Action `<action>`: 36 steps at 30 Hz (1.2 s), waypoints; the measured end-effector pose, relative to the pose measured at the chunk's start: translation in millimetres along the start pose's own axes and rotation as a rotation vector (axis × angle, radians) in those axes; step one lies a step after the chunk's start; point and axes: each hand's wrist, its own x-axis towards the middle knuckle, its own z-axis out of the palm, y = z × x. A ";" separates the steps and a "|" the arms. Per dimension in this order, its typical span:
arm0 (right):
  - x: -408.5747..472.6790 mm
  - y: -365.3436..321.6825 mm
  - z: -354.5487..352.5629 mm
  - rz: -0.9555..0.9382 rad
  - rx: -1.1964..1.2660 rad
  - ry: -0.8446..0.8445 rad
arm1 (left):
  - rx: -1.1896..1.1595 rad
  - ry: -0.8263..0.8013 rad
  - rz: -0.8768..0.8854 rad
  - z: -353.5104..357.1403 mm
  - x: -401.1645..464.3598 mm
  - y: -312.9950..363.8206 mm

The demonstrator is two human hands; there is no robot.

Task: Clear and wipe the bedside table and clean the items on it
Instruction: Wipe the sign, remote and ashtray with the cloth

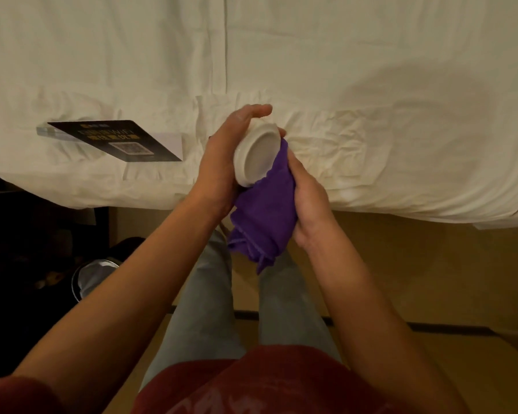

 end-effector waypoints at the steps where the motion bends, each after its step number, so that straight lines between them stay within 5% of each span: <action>1: -0.5 -0.3 -1.6 0.010 -0.014 0.003 | 0.032 0.021 0.027 1.1 0.4 -1.5; 10: -6.8 0.6 -23.0 0.023 -0.209 -0.037 | 0.283 0.200 0.155 16.5 23.7 -10.3; 14: -17.0 -9.6 -23.9 -0.154 -0.316 -0.058 | 0.621 0.143 0.259 10.5 27.6 -19.1; 27: -29.1 -40.4 -18.8 -0.806 -1.005 0.171 | 0.901 0.127 0.281 1.6 18.3 -25.1; 31: -24.1 -50.2 -17.0 -0.753 -1.189 0.202 | 0.987 -0.089 0.317 -7.1 13.9 -24.8; 36: -5.6 -68.9 -24.5 -0.583 -1.299 0.140 | 0.960 -0.135 0.416 -13.6 2.5 -27.1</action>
